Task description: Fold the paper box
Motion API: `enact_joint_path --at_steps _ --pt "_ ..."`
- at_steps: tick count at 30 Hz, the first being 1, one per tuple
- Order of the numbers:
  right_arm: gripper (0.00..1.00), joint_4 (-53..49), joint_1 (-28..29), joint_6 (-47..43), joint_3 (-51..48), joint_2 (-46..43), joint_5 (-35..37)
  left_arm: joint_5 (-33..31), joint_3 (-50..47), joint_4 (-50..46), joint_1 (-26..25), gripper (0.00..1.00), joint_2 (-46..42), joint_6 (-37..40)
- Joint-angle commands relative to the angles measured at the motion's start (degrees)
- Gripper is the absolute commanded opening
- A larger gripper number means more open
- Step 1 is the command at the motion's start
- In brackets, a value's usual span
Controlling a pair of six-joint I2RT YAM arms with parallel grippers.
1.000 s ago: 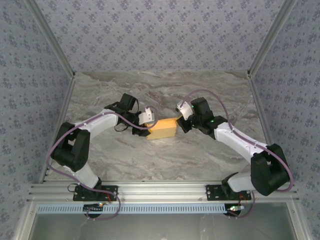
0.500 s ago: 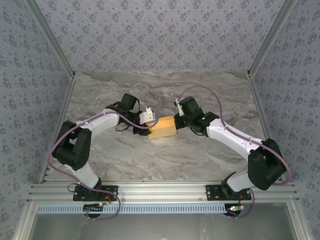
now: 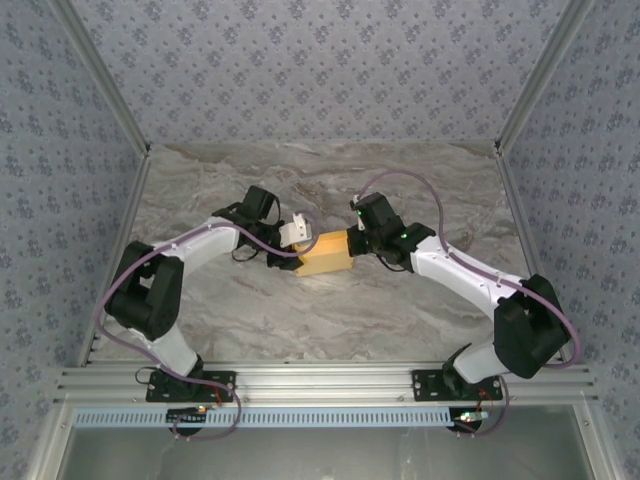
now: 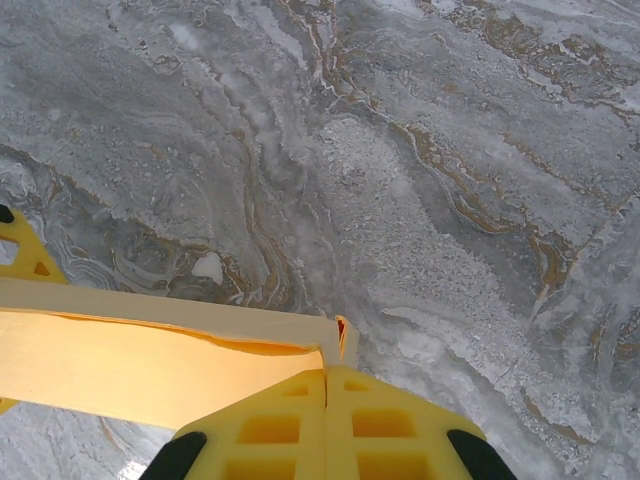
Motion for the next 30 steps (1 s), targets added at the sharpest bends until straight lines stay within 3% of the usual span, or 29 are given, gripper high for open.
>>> enact_joint_path --at_steps 1,30 --pt "0.05 -0.83 0.51 2.43 -0.09 0.53 1.04 -2.29 1.04 -1.27 -0.25 0.43 0.93 -0.75" --pt "0.03 2.55 2.25 1.98 -4.68 -1.28 5.32 -3.30 1.15 -1.32 -0.55 0.44 0.85 -1.36"
